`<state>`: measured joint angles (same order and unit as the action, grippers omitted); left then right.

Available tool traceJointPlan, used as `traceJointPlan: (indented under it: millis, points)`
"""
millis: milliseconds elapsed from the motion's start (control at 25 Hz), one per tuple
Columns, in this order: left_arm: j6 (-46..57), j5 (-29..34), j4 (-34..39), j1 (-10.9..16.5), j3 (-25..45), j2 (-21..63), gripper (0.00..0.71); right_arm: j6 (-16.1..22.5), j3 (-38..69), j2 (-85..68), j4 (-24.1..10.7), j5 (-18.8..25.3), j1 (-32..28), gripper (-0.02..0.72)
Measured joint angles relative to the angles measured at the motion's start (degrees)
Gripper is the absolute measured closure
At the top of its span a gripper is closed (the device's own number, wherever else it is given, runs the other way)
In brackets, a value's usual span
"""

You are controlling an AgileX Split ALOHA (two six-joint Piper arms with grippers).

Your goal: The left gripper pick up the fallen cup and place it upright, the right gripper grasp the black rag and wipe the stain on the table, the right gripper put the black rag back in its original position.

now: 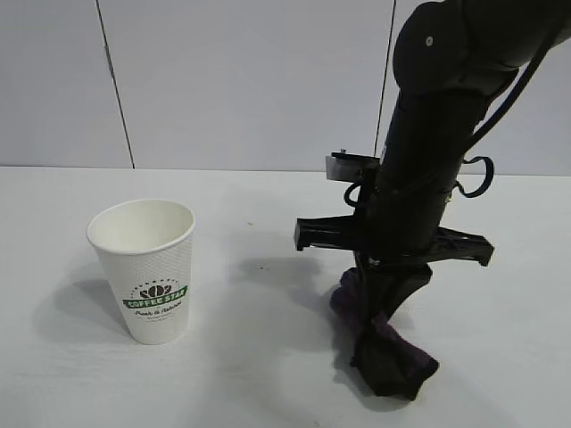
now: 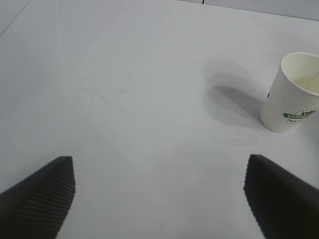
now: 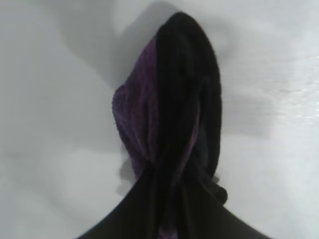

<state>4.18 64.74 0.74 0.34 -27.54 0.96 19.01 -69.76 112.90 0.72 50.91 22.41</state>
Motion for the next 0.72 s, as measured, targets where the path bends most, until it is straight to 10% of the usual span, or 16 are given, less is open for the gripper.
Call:
traceJointPlan:
  millis: [360, 720]
  points:
    - [0.0, 0.0, 0.0, 0.0, 0.0, 0.0, 0.046, 0.2, 0.0, 0.0, 0.33, -1.57, 0.0, 0.157]
    - [0.0, 0.0, 0.0, 0.0, 0.0, 0.0, 0.046, 2.2, 0.0, -5.6, -0.72, -6.6, -0.83, 0.104]
